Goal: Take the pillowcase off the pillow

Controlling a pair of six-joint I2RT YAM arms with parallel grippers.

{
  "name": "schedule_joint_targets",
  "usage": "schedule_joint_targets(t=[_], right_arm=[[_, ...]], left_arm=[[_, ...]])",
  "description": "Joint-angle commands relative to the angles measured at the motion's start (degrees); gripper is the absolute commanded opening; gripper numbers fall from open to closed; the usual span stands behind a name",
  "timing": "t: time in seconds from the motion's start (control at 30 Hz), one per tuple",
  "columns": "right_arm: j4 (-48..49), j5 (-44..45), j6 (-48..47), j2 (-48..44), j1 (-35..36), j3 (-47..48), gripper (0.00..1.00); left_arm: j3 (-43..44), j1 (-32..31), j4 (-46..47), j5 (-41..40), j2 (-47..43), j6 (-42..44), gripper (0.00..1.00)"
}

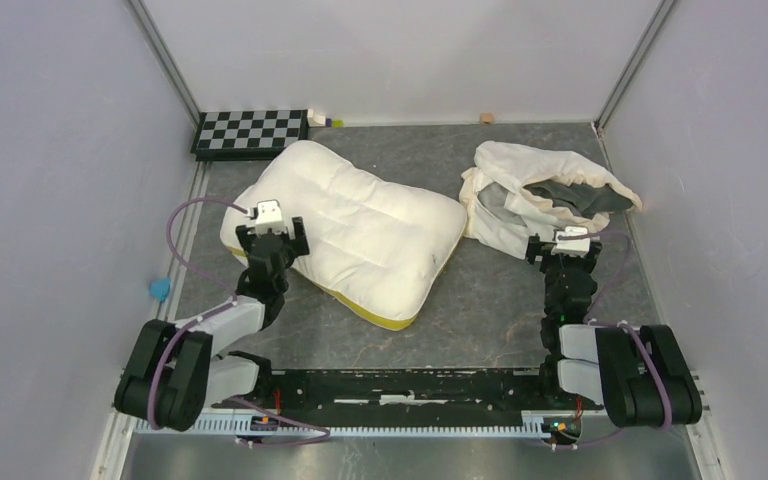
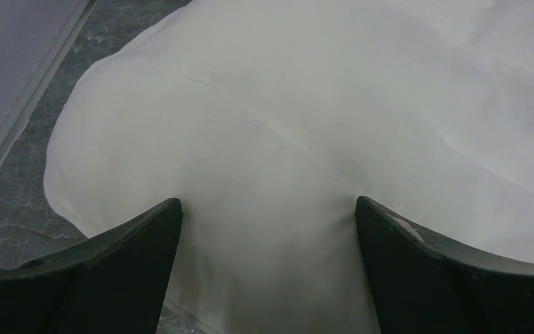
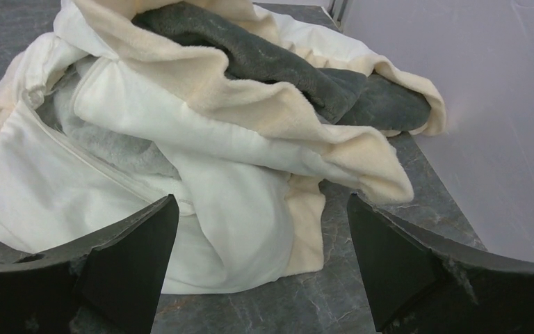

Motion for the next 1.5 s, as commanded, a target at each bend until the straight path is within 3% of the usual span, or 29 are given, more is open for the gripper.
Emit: schedule_joint_targets(t=[0.0,0.1,0.2,0.27,0.73,0.8,0.9,1.0,1.3,1.47], right_arm=[[11.2,-2.8,-2.6,5.3,0.6,-6.9,0.98],[18.0,-1.5,-4.1,11.9,2.3,-7.0,0.98],[11.1,1.0,-5.5,11.0,4.4,-4.6,0.98],[16.0,1.9,-6.3,12.0,5.1,-6.0,0.98],[15.6,0.8,-7.1,11.8,5.7,-6.0,0.98],[15.5,0.8,-7.1,11.8,5.7,-6.0,0.98],[15.5,0.8,-7.1,11.8,5.7,-6.0,0.98],[15.5,0.8,-7.1,11.7,5.6,-6.0,0.98],[15.6,0.8,-7.1,11.8,5.7,-6.0,0.98],[15.4,0.8,-7.1,11.8,5.7,-6.0,0.98]], left_arm=[[-1.7,6.8,10.8,3.8,5.2,-1.1,1.0],[-2.2,7.2,14.9,3.9,6.7,2.3,1.0],[-1.3,7.7,14.7,4.3,7.9,2.8,0.97],[-1.3,8.3,14.9,6.2,7.9,3.3,0.96],[-3.6,8.6,17.5,12.3,6.3,4.7,0.95],[-2.9,8.6,18.3,12.1,8.1,6.5,0.95],[-3.4,9.7,29.7,10.5,18.0,6.1,0.99],[-1.8,11.1,25.3,12.2,17.9,5.4,1.0],[-4.2,10.7,30.6,15.5,18.3,6.9,1.0],[-2.4,11.3,27.1,15.4,18.3,5.9,1.0]])
